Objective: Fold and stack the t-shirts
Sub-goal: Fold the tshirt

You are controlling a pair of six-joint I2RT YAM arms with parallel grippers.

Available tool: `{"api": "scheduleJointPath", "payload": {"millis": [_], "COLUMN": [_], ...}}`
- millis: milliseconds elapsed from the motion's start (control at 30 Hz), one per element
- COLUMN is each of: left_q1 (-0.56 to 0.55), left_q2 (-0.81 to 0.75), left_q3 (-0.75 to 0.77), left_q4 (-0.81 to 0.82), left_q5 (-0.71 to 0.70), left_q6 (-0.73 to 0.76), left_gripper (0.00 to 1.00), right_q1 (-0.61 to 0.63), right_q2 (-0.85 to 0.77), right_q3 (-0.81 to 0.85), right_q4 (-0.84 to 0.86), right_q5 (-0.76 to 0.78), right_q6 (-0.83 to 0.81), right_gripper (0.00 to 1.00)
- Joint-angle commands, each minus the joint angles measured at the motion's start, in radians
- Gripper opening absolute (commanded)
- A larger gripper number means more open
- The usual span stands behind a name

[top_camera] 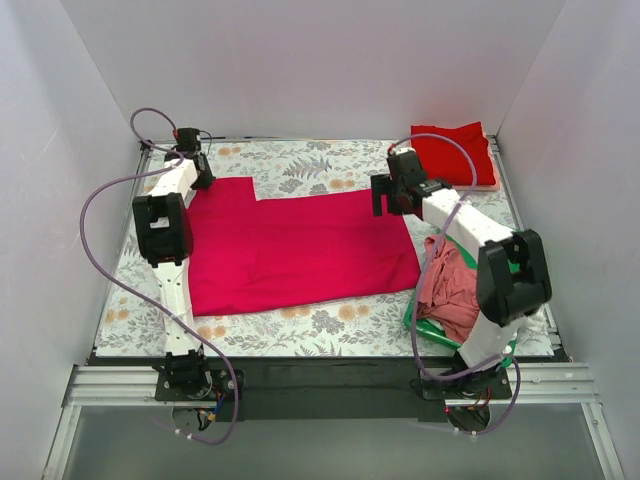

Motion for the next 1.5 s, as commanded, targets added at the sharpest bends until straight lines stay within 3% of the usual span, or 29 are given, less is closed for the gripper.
{"api": "scheduleJointPath", "payload": {"millis": [0,133,267,533,1033,1133,1233,1433,1467], "left_q1": [0.000,0.000,0.000,-0.002,0.000,0.000,0.000,0.000,0.000], "left_q2": [-0.123,-0.160,-0.177,-0.195,-0.234,-0.248,-0.255,-0.274,-0.277], "left_q3": [-0.101,-0.138,-0.170,-0.188,-0.233,-0.248,-0.251,-0.288,-0.290], "left_q4": [0.019,0.036,0.057,0.065,0.075,0.079,0.082,0.094,0.097], "left_q5": [0.017,0.041,0.031,0.041,0.035,0.032,0.034,0.044,0.041], "left_q6": [-0.034,-0.051,-0.060,-0.071,-0.074,-0.073,-0.074,-0.079,-0.077], "left_gripper": [0.00,0.00,0.00,0.00,0.00,0.00,0.00,0.00,0.00], "right_q1": [-0.015,-0.031,-0.047,-0.061,-0.064,-0.064,-0.064,-0.066,-0.064], "right_q2": [0.118,0.272,0.405,0.641,0.629,0.603,0.583,0.600,0.604], "right_q3": [0.191,0.355,0.501,0.736,0.551,0.514,0.497,0.524,0.538], "right_q4": [0.054,0.064,0.068,0.086,0.084,0.083,0.084,0.075,0.071], "right_q5": [-0.005,0.095,0.101,0.190,0.227,0.223,0.226,0.236,0.233], "right_q6": [0.058,0.150,0.189,0.056,0.048,0.051,0.058,0.061,0.062], "right_gripper": [0.98,0.98,0.96,0.92,0.87,0.80,0.66,0.59,0.47]}}
